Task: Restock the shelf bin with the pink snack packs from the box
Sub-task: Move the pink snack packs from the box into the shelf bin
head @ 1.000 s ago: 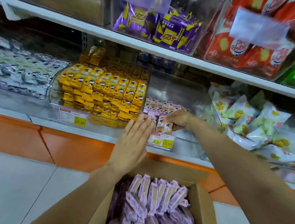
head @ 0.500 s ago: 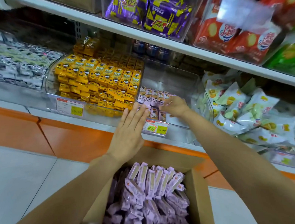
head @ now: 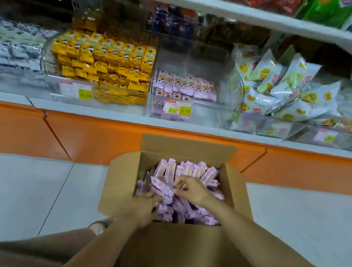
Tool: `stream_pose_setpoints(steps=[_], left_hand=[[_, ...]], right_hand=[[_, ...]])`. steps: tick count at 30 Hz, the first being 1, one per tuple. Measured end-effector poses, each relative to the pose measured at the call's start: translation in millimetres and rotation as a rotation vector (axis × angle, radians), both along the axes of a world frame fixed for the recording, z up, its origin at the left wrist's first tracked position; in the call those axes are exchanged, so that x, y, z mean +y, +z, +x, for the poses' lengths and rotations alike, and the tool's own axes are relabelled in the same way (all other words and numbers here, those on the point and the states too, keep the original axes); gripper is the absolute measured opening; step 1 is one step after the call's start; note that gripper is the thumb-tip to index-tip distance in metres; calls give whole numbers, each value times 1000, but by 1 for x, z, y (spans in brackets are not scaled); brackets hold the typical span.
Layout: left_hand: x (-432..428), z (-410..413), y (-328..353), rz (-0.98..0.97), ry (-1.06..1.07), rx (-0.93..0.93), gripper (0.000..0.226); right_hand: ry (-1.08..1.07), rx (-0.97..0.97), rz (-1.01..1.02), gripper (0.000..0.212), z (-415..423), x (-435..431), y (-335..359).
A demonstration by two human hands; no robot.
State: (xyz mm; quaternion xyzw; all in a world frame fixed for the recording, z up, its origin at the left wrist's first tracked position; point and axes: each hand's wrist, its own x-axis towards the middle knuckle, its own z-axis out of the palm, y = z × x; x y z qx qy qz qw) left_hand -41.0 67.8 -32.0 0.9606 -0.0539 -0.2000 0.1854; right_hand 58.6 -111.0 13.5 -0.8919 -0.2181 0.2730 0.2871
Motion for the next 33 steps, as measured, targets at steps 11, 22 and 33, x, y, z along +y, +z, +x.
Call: stream_pose_setpoints(steps=[11, 22, 33], left_hand=[[-11, -18, -23, -89, 94, -81, 57], [-71, 27, 24, -873, 752, 209, 29], [-96, 37, 20, -1202, 967, 164, 35]], right_hand=[[-268, 106, -100, 11, -23, -26, -76], [-451, 301, 345, 17, 5, -86, 12], [-358, 461, 380, 10, 3, -90, -9]])
